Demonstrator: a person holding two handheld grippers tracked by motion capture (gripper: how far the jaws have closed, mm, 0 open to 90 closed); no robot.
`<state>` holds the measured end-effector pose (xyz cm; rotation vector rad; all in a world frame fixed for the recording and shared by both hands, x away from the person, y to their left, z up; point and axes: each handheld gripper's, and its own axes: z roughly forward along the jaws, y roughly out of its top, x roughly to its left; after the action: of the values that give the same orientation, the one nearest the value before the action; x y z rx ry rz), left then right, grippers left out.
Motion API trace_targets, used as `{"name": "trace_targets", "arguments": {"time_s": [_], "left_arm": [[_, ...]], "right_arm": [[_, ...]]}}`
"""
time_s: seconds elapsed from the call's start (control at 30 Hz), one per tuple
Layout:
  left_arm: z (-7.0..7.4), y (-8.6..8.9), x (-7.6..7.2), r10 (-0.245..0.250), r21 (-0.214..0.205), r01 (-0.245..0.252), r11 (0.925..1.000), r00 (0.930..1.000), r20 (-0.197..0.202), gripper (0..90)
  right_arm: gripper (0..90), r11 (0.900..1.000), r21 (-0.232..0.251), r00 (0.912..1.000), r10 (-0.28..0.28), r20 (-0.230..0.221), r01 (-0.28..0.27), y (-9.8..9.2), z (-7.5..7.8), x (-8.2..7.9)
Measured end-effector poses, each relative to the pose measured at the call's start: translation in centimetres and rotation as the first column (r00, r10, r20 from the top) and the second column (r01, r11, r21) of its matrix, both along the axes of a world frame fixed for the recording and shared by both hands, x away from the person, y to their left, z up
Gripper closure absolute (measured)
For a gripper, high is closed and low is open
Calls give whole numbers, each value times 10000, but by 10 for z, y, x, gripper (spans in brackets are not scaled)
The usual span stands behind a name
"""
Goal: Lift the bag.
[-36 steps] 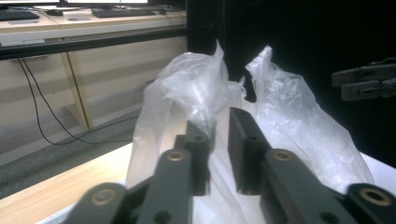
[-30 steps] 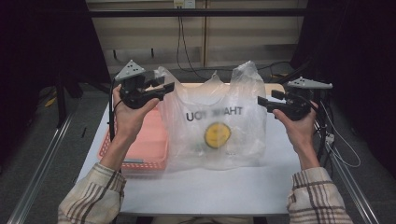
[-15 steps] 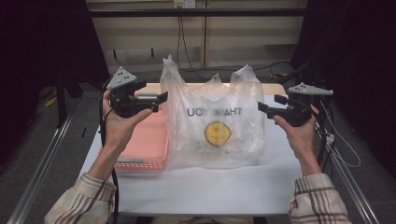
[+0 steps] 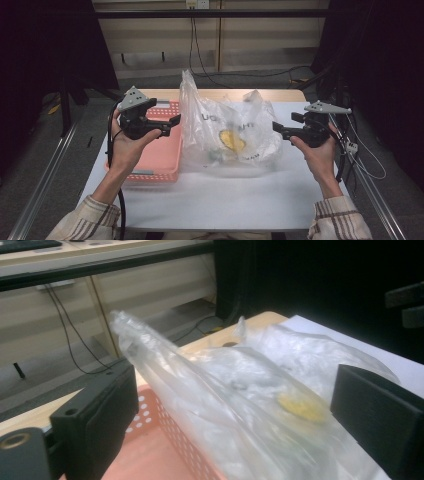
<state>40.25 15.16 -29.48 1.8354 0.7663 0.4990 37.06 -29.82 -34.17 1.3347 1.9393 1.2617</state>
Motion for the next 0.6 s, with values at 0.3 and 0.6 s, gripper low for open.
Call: {"name": "trace_targets", "arguments": {"time_s": [0.3,0.6], "left_arm": [[-10,9,-16,-89,-92,86,9999,9997,-241,46],[-25,17,-35,-21,389,38,9992,9990,-438,59]], "right_arm": [[168,9995,-299,9995,97,-287,-106,5,-8,-19],[161,9988,-491,9999,82,-151,-89,10,-15,-39]]}}
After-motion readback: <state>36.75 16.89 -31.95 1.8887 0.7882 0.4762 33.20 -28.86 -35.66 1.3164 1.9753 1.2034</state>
